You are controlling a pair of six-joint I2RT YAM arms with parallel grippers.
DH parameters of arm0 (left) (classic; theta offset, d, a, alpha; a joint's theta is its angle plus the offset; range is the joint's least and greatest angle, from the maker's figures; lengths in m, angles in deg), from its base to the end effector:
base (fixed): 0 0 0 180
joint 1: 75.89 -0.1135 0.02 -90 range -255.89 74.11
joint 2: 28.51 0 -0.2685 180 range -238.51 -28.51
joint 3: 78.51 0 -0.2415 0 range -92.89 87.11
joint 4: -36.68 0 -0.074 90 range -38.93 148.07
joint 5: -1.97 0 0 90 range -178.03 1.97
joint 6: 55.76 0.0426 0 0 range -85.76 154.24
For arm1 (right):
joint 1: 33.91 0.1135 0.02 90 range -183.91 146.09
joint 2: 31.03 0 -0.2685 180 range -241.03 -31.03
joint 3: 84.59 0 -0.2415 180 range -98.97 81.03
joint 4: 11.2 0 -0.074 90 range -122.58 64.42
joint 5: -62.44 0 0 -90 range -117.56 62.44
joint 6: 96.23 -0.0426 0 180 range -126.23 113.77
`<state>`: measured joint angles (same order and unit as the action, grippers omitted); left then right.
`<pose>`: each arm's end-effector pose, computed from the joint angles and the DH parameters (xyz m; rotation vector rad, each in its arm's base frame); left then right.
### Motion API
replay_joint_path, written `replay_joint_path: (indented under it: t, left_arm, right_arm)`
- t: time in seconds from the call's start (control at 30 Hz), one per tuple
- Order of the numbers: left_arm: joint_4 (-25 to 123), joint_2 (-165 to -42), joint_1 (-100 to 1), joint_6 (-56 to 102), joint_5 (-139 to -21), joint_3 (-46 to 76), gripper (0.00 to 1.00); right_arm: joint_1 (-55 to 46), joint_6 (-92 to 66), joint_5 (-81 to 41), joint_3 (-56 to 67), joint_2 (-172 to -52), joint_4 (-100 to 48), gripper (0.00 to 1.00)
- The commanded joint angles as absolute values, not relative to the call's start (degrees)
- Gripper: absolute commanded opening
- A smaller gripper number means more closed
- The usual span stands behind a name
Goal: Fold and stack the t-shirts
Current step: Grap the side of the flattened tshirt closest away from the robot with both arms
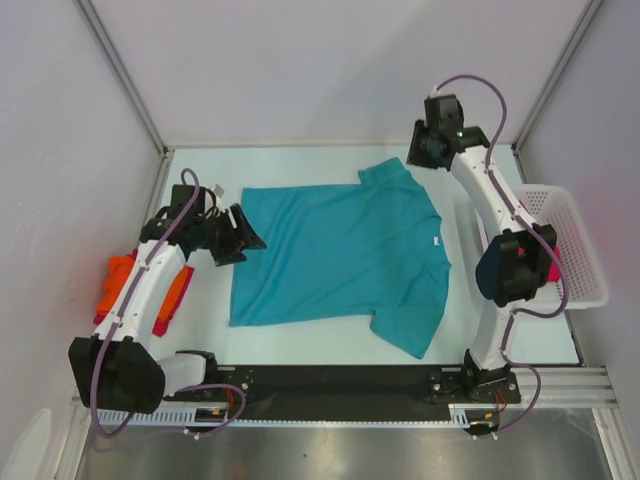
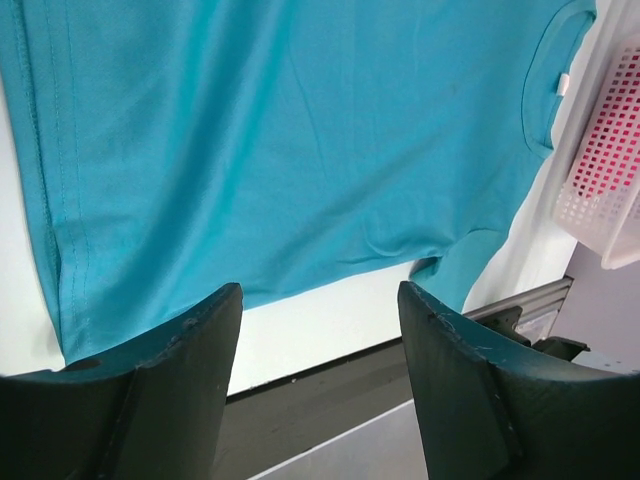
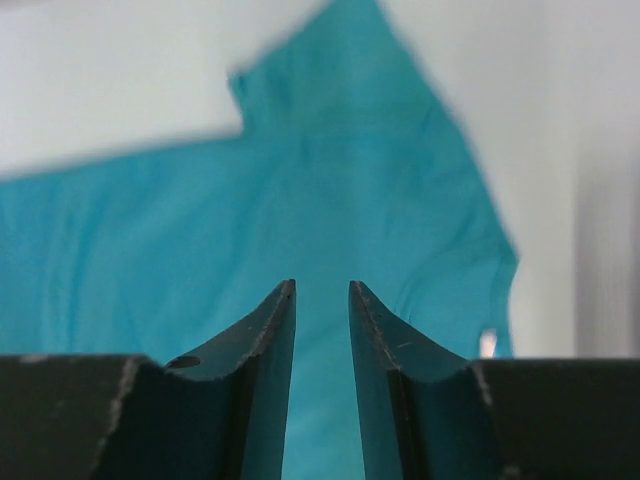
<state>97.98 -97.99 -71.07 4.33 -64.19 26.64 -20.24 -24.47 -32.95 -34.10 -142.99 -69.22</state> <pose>0.2273 -0.0365 0.2940 -0.3998 2.5692 -0.7601 0.4277 0.0999 0.3598 0.1404 2.2759 0.1859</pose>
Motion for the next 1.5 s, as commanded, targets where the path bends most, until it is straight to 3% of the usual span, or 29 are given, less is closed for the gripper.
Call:
replay_joint_path:
  t: [0.0,0.1,0.23,0.37,0.4,0.43,0.6,1.47]
  left_arm:
    - [98.00,-93.30,-71.41,4.45,-62.01,29.26,0.70]
    - [100.28,-89.17,-71.41,4.18,-63.15,31.73,0.72]
    - [105.63,-81.79,-70.18,3.92,-68.49,34.54,0.75]
    - [111.17,-74.50,-68.86,4.01,-74.38,37.27,0.80]
    - [113.62,-73.70,-68.69,4.18,-75.97,37.53,0.94]
    - [115.12,-73.08,-68.34,4.45,-80.25,37.54,0.98]
    - [122.78,-71.50,-67.81,5.77,-92.50,35.25,0.99]
    - [102.05,-70.79,-60.61,-14.70,-84.94,53.35,0.89]
  right_arm:
    - [-16.68,-28.00,-20.21,-9.16,-131.89,-67.17,0.35]
    - [-16.51,-33.45,-8.15,4.61,-125.70,-59.43,0.35]
    - [-10.98,-36.02,-8.49,21.48,-113.94,-57.30,0.36]
    - [-6.15,-38.65,-10.07,29.25,-105.14,-59.68,0.37]
    - [-5.53,-39.27,-9.98,30.31,-103.55,-60.38,0.37]
    - [-4.91,-40.23,-9.89,31.62,-100.75,-60.99,0.38]
    - [-1.75,-41.82,-10.60,32.43,-95.02,-66.00,0.40]
    - [3.44,-39.36,-11.65,27.86,-95.01,-70.66,0.41]
